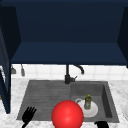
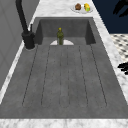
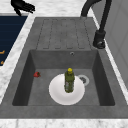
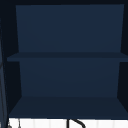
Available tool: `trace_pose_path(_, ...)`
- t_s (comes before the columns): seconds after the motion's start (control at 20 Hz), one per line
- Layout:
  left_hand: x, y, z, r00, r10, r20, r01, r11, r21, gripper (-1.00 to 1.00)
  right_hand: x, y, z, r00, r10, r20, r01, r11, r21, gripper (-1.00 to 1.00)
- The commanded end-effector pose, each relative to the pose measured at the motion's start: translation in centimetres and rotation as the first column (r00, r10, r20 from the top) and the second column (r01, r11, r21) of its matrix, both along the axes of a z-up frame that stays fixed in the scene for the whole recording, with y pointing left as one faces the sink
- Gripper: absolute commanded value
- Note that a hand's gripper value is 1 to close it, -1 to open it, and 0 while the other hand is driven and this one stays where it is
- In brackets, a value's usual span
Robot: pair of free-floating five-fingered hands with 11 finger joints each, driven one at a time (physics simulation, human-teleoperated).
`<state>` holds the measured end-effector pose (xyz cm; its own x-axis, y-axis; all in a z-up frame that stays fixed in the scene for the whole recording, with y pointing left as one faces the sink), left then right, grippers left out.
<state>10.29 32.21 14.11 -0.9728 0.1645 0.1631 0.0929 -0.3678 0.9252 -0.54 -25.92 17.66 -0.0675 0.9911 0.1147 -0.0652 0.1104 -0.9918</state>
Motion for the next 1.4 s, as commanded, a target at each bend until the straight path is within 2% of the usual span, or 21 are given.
trace_pose_path(0.0, -0.1, 0.0, -0.2, 0.9925, 0.121, -0.02, -0.121, 0.9915, -0.047, -1.0, 0.0, 0.0, 0.0, 1.0, 0.0, 0.0, 0.0, 1.0, 0.0, 0.0)
trace_pose_path(0.1, -0.1, 0.0, -0.3, 0.9917, 0.126, -0.022, -0.127, 0.991, -0.042, -1.0, 0.0, 0.0, 0.0, 1.0, 0.0, 0.0, 0.0, 1.0, 0.0, 0.0)
trace_pose_path(0.35, -0.1, 0.0, -0.6, 0.9892, 0.147, -0.003, -0.147, 0.9892, -0.008, -1.0, 0.0, 0.0, 0.0, 1.0, 0.0, 0.0, 0.0, 1.0, 0.0, 0.0)
trace_pose_path(0.6, -0.1, 0.0, -0.8, 0.9827, 0.185, 0.012, -0.185, 0.9828, 0.003, -1.0, 0.0, 0.0, 0.0, 1.0, 0.0, 0.0, 0.0, 1.0, 0.0, 0.0)
trace_pose_path(0.85, 0.0, 0.0, -0.9, 0.9735, 0.227, 0.03, -0.227, 0.9737, 0.016, -1.0, 0.0, 0.0, 0.0, 1.0, 0.0, 0.0, 0.0, 1.0, 0.0, 0.0)
trace_pose_path(1.0, 0.9, -0.4, -0.8, 0.9724, 0.232, 0.027, -0.232, 0.9728, -0.004, -1.0, 0.0, 0.0, 0.0, 1.0, 0.0, 0.0, 0.0, 1.0, 0.0, 0.0)
trace_pose_path(1.05, 1.1, -0.7, -0.7, 0.9742, 0.225, 0.017, -0.225, 0.9743, -0.014, -1.0, 0.0, 0.0, 0.0, 1.0, 0.0, 0.0, 0.0, 1.0, 0.0, 0.0)
trace_pose_path(1.1, 1.3, -1.1, -0.4, 0.9779, 0.209, 0.007, -0.209, 0.9776, -0.025, -1.0, 0.0, 0.0, 0.0, 1.0, 0.0, 0.0, 0.0, 1.0, 0.0, 0.0)
trace_pose_path(1.2, 1.5, -2.6, 0.2, 0.9847, 0.174, 0.011, -0.174, 0.9845, -0.022, -1.0, 0.0, 0.0, 0.0, 1.0, 0.0, 0.0, 0.0, 1.0, 0.0, 0.0)
trace_pose_path(1.25, 1.2, -3.1, 0.0, 0.9857, 0.168, 0.004, -0.168, 0.9856, -0.016, -1.0, 0.0, 0.0, 0.0, 1.0, 0.0, 0.0, 0.0, 1.0, 0.0, 0.0)
trace_pose_path(1.3, 1.1, -3.1, -0.2, 0.9889, 0.149, -0.003, -0.149, 0.9889, 0.0, -1.0, 0.0, 0.0, 0.0, 1.0, 0.0, 0.0, 0.0, 1.0, 0.0, 0.0)
trace_pose_path(1.35, 1.1, -3.1, -0.2, 0.9894, 0.144, 0.013, -0.145, 0.9892, 0.023, -1.0, 0.0, 0.0, 0.0, 1.0, 0.0, 0.0, 0.0, 1.0, 0.0, 0.0)
